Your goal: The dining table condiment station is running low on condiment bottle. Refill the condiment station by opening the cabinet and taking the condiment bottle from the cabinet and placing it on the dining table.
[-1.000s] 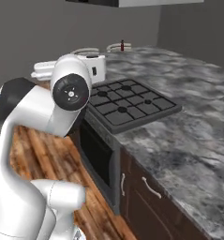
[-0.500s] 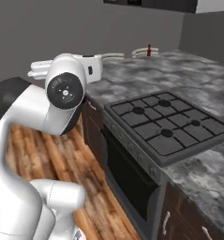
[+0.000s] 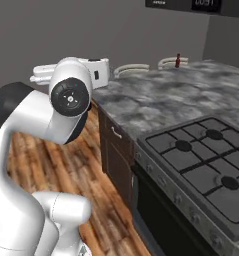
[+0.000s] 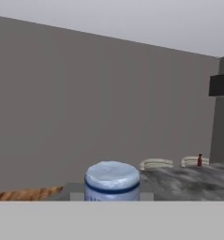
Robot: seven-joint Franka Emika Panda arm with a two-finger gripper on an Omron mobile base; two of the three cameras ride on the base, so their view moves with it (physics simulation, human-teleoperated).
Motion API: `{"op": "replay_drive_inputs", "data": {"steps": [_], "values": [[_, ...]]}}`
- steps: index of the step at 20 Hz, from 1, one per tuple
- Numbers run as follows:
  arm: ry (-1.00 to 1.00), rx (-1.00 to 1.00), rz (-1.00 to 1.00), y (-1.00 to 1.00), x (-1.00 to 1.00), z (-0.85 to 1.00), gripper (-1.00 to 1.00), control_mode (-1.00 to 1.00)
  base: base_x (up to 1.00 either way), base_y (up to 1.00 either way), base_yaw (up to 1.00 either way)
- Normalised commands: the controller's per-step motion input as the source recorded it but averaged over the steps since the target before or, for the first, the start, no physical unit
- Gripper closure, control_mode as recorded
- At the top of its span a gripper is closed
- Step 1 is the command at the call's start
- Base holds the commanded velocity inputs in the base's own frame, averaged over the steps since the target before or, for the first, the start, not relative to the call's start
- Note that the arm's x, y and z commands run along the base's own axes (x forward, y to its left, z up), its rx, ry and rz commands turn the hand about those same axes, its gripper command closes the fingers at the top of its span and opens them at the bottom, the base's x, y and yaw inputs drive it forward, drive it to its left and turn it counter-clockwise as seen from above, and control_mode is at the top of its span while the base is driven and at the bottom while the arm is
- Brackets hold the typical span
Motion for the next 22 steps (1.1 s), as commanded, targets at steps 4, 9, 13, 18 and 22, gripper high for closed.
{"op": "replay_drive_inputs", "data": {"steps": [4,9,13,18,22], "values": [[0.0,0.0,0.0,0.0,0.0,0.0,1.0,1.0,1.0,1.0,0.0],[0.0,0.0,0.0,0.0,0.0,0.0,1.0,1.0,1.0,1.0,0.0],[0.0,0.0,0.0,0.0,0.0,0.0,1.0,1.0,1.0,1.0,0.0],[0.0,0.0,0.0,0.0,0.0,0.0,1.0,1.0,1.0,1.0,0.0],[0.0,0.0,0.0,0.0,0.0,0.0,1.0,1.0,1.0,1.0,0.0]]}}
